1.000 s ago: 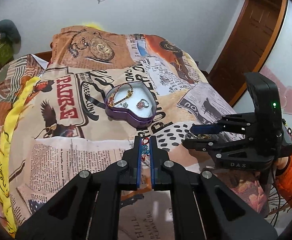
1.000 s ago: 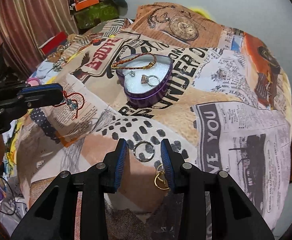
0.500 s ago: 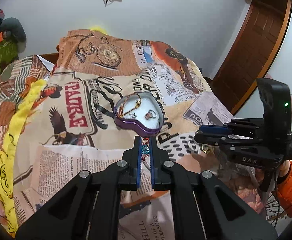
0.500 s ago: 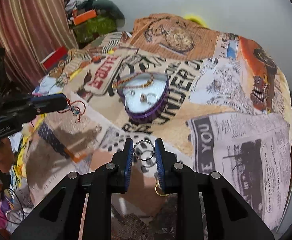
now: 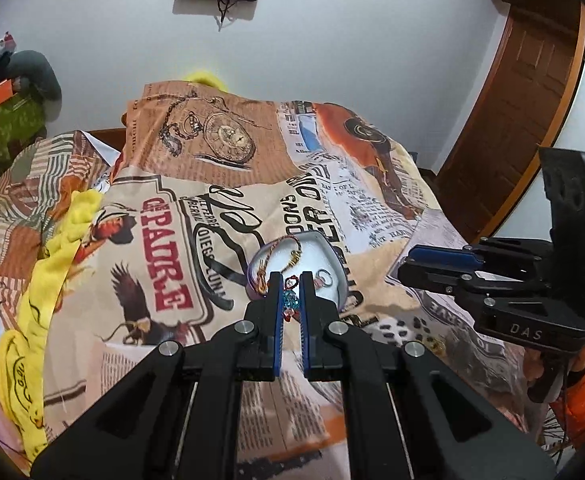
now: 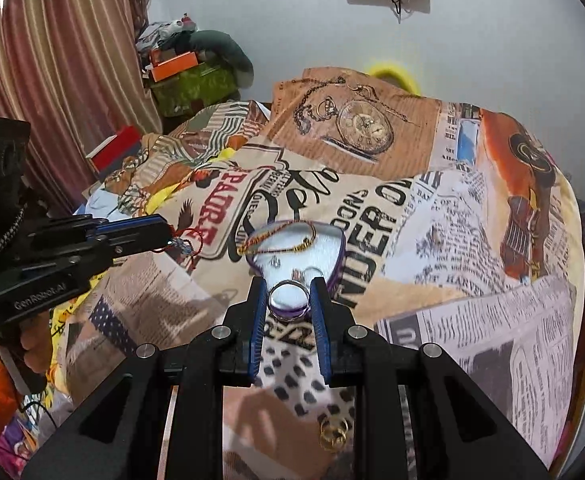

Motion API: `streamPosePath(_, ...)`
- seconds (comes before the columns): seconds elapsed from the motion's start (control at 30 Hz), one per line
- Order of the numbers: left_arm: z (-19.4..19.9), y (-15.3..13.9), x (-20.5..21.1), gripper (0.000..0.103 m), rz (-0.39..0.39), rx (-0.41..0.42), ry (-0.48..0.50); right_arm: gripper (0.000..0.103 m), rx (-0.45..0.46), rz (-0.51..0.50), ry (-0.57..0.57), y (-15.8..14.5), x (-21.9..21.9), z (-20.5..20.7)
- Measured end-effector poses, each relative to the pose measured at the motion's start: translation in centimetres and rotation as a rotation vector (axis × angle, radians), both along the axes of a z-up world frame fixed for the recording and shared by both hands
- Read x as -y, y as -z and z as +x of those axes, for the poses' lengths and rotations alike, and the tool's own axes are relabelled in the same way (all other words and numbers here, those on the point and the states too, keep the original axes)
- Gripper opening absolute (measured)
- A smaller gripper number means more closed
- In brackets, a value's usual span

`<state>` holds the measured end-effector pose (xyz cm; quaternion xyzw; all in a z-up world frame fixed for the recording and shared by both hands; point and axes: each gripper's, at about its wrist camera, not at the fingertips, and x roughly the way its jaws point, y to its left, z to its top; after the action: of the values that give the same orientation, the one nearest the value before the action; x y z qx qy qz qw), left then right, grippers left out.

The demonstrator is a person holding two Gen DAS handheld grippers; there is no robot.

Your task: Organize jewelry

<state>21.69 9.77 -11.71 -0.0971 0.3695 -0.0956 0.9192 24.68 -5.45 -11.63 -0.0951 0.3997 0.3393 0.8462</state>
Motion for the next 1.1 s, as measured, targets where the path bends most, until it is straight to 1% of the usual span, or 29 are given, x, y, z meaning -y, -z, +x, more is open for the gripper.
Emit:
streamPosePath(0.27,3.0,1.1,0.0,0.006,0.02,-0.025,0.0,0.02,-0.012,0.001,0.002,0.4,-1.1,1.9)
streamPosePath(0.63,6.2,2.6,1.1,0.006,0.061,-0.04,0.024,0.02,-0.05,-0.016,0.013,2.2,-2.2,4.7)
streamPosePath(0.77,7.2,3.4,1.7,0.006,0.076,-0.063,0.043,0.02,-0.066,-0.04,0.017,2.9,-2.7,5.5)
streamPosePath(0.97,8.7,4.6,1.8,0.006,0.056,-0.113,0.061,0.02,-0.099,-0.059,0.006,4.0,-2.9,6.3)
streamPosePath(1.1,9.0,4.9,1.6,0.006,0.057,-0.125,0.068,0.02,-0.104,-0.073,0.001,4.6,-3.0,6.6)
